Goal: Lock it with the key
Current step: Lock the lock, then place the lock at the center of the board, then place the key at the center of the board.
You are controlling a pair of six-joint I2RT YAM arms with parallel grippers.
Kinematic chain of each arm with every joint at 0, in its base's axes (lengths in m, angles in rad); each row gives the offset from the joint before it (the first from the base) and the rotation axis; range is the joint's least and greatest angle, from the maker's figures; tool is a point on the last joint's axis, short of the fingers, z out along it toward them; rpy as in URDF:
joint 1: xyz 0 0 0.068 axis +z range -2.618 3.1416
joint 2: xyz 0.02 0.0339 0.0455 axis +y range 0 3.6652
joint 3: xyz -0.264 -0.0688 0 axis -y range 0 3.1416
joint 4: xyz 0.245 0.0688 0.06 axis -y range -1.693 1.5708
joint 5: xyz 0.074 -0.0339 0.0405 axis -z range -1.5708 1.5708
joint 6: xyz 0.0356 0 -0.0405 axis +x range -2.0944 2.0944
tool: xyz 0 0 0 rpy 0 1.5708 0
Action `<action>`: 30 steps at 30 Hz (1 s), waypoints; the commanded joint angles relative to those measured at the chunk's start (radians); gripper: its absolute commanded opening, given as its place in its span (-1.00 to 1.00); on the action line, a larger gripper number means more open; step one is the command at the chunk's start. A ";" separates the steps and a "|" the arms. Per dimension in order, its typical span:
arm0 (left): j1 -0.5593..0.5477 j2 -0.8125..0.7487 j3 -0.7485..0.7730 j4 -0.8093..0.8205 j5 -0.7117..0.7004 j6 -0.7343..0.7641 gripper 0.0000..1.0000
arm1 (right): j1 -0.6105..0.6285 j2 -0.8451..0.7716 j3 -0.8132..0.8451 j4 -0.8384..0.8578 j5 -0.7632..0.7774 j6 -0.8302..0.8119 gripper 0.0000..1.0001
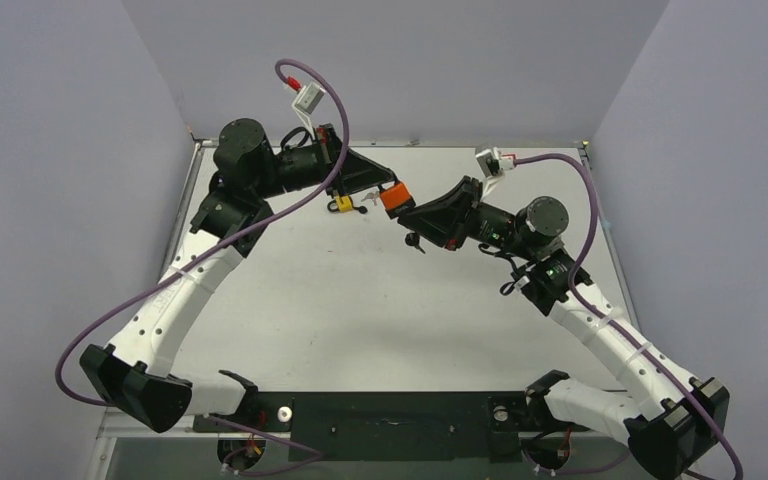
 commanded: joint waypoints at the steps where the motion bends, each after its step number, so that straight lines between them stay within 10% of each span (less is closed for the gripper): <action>1: 0.103 -0.005 0.035 0.310 -0.145 -0.043 -1.00 | -0.029 -0.044 -0.130 -0.004 -0.076 0.020 -1.00; 19: 0.128 0.072 0.004 0.476 -0.152 -0.101 -1.00 | -0.079 -0.127 -0.356 0.116 -0.052 0.142 -1.00; 30: 0.058 0.199 -0.212 0.422 -0.273 -0.056 -1.00 | -0.199 -0.015 -0.186 -0.287 0.427 0.038 -1.00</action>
